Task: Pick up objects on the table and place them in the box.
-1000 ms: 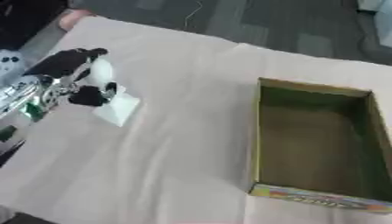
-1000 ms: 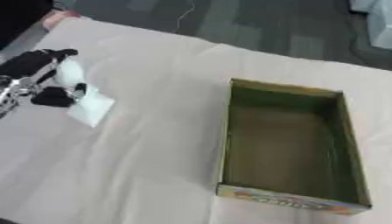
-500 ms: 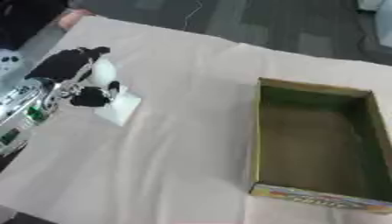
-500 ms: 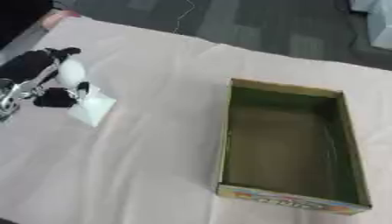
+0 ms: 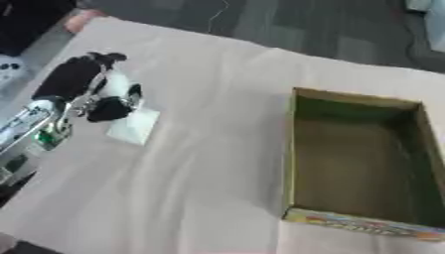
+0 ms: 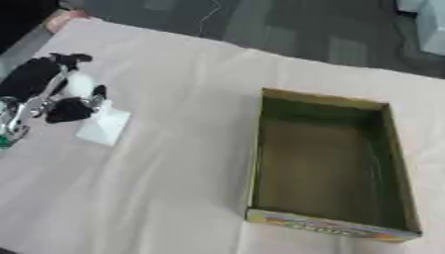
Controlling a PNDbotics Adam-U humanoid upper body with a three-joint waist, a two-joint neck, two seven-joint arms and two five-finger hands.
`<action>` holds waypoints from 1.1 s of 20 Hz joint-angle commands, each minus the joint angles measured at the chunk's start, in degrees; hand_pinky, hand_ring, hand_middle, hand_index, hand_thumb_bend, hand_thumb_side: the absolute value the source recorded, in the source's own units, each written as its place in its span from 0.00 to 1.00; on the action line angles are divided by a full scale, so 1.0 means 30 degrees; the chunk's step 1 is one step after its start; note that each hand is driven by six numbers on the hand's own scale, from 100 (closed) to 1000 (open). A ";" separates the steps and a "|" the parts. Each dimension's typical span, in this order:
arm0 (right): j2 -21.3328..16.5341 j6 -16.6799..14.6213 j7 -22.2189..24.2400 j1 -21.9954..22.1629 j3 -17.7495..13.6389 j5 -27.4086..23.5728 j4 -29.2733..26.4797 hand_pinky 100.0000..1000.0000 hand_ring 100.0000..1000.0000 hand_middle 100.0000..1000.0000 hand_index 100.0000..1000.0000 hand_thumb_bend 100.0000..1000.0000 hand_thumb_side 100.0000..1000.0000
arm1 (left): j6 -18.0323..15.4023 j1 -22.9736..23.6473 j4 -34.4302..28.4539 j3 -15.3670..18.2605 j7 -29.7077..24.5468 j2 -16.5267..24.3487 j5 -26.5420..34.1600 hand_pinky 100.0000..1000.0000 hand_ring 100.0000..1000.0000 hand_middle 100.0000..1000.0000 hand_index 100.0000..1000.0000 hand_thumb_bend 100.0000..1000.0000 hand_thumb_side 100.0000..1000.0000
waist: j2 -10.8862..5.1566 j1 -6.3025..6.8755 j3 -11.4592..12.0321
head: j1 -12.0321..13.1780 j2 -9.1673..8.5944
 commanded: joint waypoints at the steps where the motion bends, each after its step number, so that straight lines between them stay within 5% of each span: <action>1: -0.0273 -0.0316 0.0418 -0.0337 -0.0144 -0.0028 -0.0218 0.38 0.30 0.32 0.48 0.00 1.00 | 0.0211 -0.0170 -0.0448 0.0161 0.0932 0.0611 0.0427 0.00 0.00 0.00 0.10 0.00 0.57 | -0.0296 0.0161 -0.0012 | -0.0073 0.0010; 22: -0.0180 -0.0038 0.0236 -0.0187 -0.0004 0.0154 -0.0509 0.38 0.30 0.32 0.48 0.00 1.00 | 0.0963 -0.0541 -0.5295 0.0580 0.2912 0.2268 0.2728 0.00 0.00 0.00 0.09 0.00 0.61 | -0.0686 0.0590 -0.0135 | 0.0374 0.0703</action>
